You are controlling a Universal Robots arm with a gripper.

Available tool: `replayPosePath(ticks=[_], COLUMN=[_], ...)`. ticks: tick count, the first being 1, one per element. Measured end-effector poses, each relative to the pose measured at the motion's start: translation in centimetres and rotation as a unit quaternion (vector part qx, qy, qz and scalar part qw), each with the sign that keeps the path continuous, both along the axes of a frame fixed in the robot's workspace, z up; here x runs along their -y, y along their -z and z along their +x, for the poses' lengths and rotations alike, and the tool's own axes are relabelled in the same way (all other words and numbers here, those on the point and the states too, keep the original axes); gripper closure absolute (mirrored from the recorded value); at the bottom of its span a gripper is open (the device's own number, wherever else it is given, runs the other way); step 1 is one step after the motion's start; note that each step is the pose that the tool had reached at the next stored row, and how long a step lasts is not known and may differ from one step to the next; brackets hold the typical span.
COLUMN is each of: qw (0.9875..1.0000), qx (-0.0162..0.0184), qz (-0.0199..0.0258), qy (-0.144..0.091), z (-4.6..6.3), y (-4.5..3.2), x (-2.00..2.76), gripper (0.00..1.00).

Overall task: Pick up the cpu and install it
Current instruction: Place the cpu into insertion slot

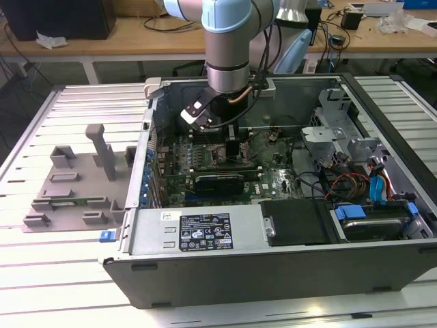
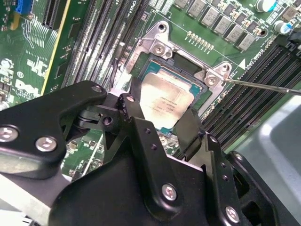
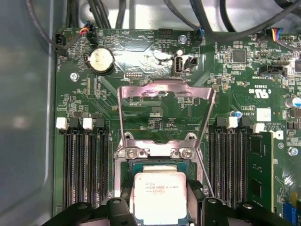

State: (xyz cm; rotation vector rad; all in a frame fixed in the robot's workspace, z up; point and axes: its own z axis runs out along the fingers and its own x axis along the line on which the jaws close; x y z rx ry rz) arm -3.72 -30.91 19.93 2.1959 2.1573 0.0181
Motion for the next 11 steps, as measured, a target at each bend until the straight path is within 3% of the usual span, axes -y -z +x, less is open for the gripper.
replayPosePath(ticks=[3,6,11], qw=[1.0000,1.0000,1.0000], qx=[0.0000,0.0000,0.0000], qz=[0.0004,0.0040,0.0042], qy=[0.004,0.004,0.004], z=[-0.01,-0.01,-0.02], y=[0.00,0.00,0.05], x=[0.00,0.00,0.02], gripper=[0.47,0.47,0.47])
